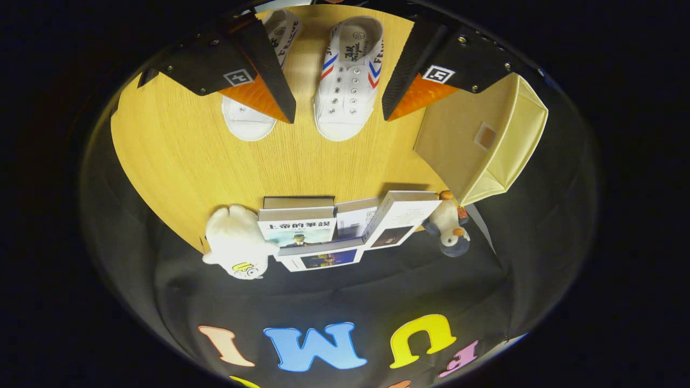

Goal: Open the storage box then place both shoes into the box .Put the left shoe in first, then the right shoe, with the right side of both shoes facing outward in a uniform manner.

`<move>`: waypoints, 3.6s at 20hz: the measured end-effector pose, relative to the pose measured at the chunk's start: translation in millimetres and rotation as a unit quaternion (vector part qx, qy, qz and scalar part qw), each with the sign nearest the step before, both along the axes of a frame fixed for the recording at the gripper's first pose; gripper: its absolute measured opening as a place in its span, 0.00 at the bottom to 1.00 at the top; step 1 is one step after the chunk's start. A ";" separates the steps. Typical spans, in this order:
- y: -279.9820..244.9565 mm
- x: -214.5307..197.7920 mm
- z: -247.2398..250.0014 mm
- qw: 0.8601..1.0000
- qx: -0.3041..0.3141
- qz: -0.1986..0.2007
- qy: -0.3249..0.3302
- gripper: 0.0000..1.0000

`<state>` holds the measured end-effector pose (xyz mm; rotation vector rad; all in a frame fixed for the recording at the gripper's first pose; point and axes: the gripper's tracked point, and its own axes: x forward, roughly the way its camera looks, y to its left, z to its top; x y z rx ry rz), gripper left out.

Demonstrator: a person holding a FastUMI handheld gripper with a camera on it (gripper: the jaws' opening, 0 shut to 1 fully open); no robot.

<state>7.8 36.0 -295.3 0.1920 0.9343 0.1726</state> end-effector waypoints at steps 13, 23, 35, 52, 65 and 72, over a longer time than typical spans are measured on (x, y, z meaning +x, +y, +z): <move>-2.1 -23.6 -62.6 0.996 -0.012 0.016 0.088 0.97; 0.9 -30.9 -77.9 0.993 -0.004 0.029 0.119 0.84; 4.2 -39.9 -78.4 0.980 0.088 -0.057 0.172 0.14; 35.3 -9.4 30.5 0.962 0.193 -0.129 0.147 0.00; 135.9 19.0 102.6 0.970 0.213 -0.070 0.094 0.00; 212.0 22.8 107.0 0.976 0.200 -0.017 0.083 0.00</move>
